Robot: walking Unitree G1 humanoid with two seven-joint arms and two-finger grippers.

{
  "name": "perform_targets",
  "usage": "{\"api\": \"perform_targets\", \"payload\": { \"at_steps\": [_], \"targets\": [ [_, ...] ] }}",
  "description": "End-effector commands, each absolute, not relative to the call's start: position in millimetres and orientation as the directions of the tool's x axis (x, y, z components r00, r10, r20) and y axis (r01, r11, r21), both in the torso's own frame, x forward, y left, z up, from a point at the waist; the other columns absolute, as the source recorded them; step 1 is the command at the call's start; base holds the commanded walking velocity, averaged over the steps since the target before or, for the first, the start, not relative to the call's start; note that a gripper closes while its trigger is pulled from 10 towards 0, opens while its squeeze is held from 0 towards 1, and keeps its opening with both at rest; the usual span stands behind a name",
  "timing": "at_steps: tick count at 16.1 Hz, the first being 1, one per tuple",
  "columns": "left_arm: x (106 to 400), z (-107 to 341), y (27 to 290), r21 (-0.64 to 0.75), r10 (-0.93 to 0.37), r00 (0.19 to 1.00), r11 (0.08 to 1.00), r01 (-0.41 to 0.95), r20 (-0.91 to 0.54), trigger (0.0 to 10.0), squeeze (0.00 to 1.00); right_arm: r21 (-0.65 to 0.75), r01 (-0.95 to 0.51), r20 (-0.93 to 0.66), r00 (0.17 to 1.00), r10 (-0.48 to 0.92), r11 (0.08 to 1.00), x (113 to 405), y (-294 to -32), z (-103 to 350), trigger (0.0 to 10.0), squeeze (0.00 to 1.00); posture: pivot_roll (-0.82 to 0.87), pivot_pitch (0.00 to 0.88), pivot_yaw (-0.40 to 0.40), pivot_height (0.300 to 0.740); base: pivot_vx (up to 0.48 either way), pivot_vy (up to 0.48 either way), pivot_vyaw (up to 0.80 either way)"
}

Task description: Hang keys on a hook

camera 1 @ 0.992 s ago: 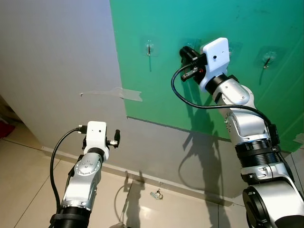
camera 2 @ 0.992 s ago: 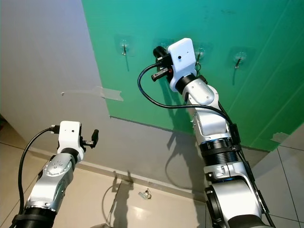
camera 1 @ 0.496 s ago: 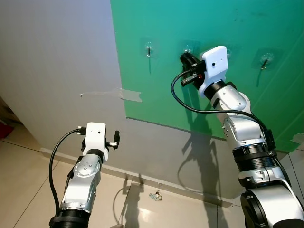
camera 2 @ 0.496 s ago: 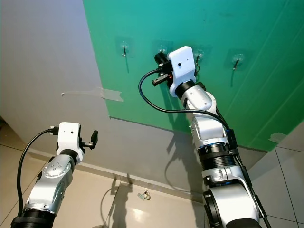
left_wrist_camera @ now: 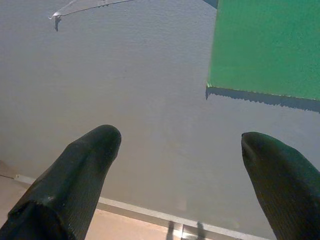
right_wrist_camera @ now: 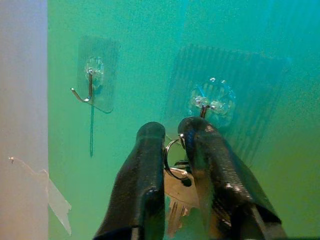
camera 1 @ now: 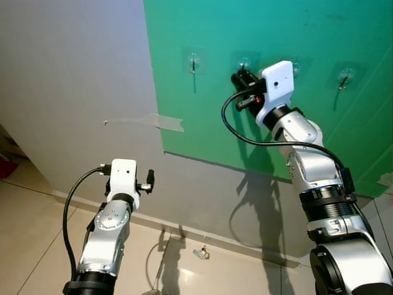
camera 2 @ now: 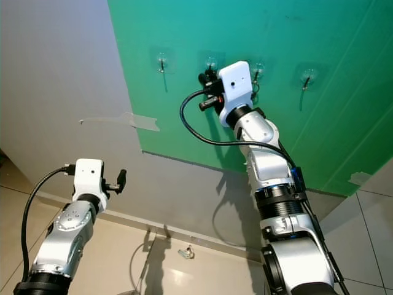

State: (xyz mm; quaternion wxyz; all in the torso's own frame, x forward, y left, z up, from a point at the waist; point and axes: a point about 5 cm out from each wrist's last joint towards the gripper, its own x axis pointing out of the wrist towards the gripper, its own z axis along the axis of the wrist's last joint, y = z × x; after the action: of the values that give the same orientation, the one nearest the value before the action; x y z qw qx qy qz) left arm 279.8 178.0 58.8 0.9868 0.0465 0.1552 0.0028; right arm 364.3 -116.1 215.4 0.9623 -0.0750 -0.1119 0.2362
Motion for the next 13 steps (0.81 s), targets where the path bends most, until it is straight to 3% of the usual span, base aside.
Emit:
{"api": "perform_targets", "payload": {
  "at_steps": [1, 3, 4, 9, 13],
  "targets": [
    [278.2, 59.7, 177.8, 0.099, 0.025, 0.952, 0.995, 0.006, -0.306, 10.0, 0.00, -0.180, -0.448, 0.110, 0.876, 0.470, 0.876, 365.8, -116.9, 201.6, 10.0, 1.00, -0.04, 0.000, -0.011, 0.740, 0.000, 0.000, 0.00],
    [277.4, 59.7, 177.9, 0.098, 0.027, 0.952, 0.995, 0.003, -0.306, 10.0, 0.00, -0.189, -0.403, 0.110, 0.897, 0.427, 0.895, 368.8, -121.0, 202.8, 10.0, 0.94, -0.04, 0.000, -0.011, 0.740, 0.000, 0.000, 0.00],
    [277.4, 59.7, 177.8, 0.098, 0.027, 0.952, 0.995, 0.003, -0.306, 10.0, 0.00, -0.198, -0.399, 0.108, 0.899, 0.424, 0.896, 369.5, -121.5, 203.2, 10.0, 0.00, -0.04, 0.000, -0.011, 0.740, 0.000, 0.000, 0.00],
    [277.1, 59.0, 177.3, 0.103, 0.029, 0.951, 0.995, 0.003, -0.306, 10.0, 0.00, -0.221, -0.362, 0.142, 0.907, 0.398, 0.905, 371.8, -125.4, 209.1, 10.0, 0.00, -0.04, 0.000, -0.010, 0.740, 0.000, 0.000, 0.00],
    [278.0, 59.2, 177.3, 0.103, 0.030, 0.952, 0.995, 0.001, -0.306, 10.0, 0.00, -0.209, -0.216, 0.231, 0.937, 0.263, 0.954, 380.3, -142.9, 224.8, 10.0, 0.00, -0.04, 0.000, -0.010, 0.740, 0.000, 0.000, 0.00]
  ]
}}
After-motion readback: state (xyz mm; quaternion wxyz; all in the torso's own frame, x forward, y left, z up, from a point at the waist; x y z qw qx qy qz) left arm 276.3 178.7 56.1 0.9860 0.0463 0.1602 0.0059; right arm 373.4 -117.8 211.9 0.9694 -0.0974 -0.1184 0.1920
